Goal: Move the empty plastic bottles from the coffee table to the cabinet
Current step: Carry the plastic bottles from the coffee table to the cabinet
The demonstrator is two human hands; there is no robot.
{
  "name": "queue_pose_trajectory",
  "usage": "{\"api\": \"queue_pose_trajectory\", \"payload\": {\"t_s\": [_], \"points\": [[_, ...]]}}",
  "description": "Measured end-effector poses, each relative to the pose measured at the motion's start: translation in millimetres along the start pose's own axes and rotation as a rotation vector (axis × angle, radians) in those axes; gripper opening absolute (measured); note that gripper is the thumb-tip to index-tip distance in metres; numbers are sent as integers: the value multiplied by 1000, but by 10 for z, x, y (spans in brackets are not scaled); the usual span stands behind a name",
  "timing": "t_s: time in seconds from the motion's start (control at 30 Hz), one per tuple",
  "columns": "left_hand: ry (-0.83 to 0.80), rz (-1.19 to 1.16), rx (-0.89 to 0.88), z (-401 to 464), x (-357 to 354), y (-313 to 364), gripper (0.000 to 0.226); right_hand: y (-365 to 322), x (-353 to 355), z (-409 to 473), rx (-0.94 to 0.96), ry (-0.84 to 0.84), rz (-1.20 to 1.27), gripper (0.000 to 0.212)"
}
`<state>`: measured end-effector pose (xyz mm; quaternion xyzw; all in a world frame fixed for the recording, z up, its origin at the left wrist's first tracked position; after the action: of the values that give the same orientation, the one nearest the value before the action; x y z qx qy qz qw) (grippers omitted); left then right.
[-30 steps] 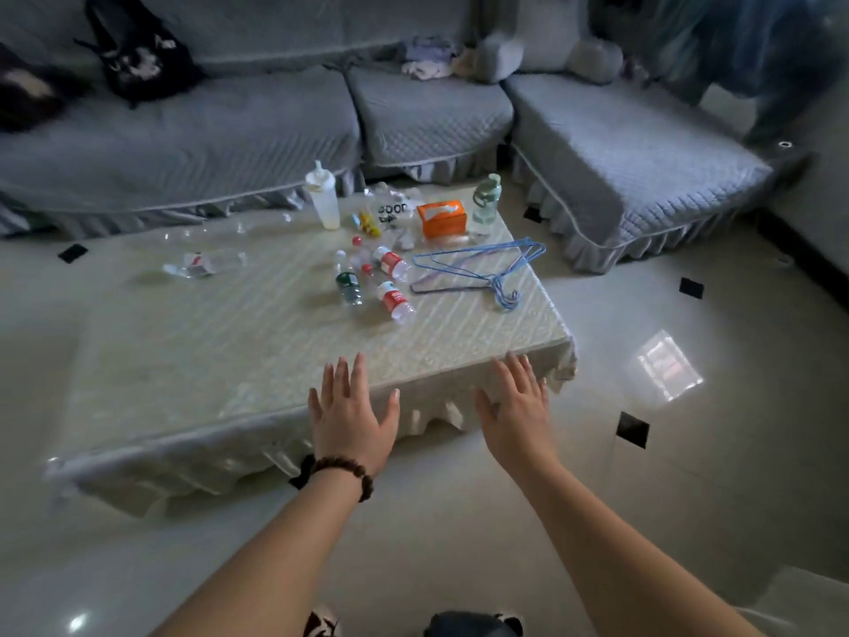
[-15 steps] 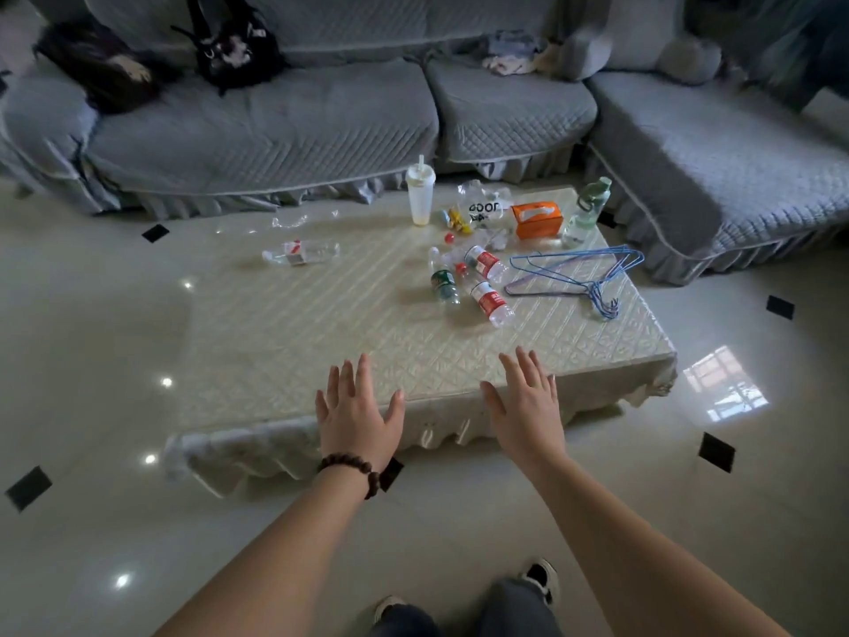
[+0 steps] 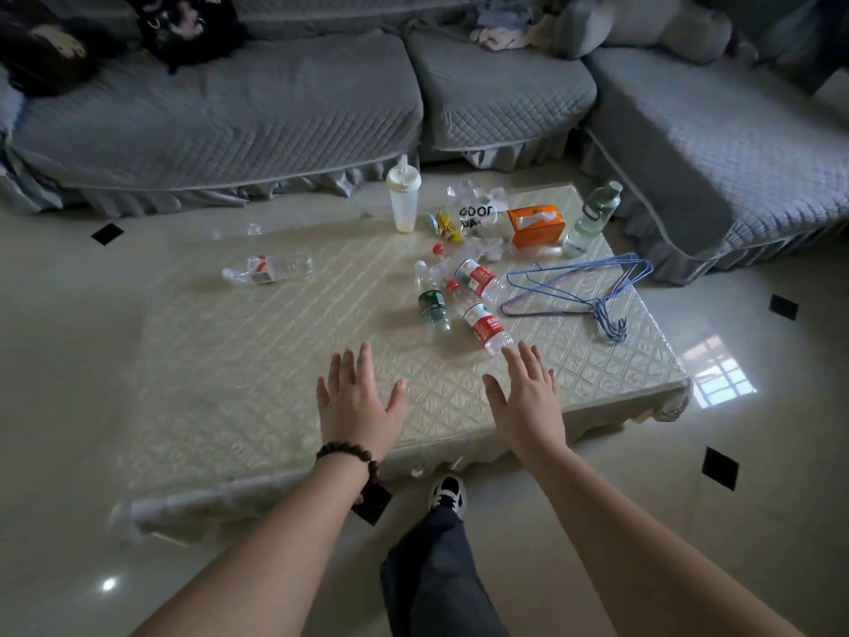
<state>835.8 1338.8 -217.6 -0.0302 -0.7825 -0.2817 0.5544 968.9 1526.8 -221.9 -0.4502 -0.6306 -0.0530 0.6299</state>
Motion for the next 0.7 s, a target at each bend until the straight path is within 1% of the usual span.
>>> {"api": "queue_pose_trajectory", "payload": {"t_s": [0.2,0.3,0.4,0.53,0.7], "points": [[-54,31,40,954,-309,315,74,205,-15,988,-38,-69,21,56],[-58,11,65,1367,-480,439,74,318,-57,1449,-31,-98,17,57],[-69,-24,125,1748,-689,439,74,451,-144,1867,-53,-122,14,58],[-78,-62,168,2233,-1011,428,75,647,-403,2342,-83,-147,2,58],[-87,-100,199,2821,-1480,364,76,916,-874,2815,-166,-171,44,67]]}}
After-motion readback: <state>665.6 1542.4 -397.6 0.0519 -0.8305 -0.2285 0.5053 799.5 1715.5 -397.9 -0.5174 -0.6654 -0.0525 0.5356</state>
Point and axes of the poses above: each hand's wrist, its own z-axis towards the middle knuckle, its own x-axis out of the back of the hand, y = z × x, the point moved 8 cm from there along z, towards the middle knuckle, and after that the axes turned 5 degrees about -y, right-handed, at the moved point
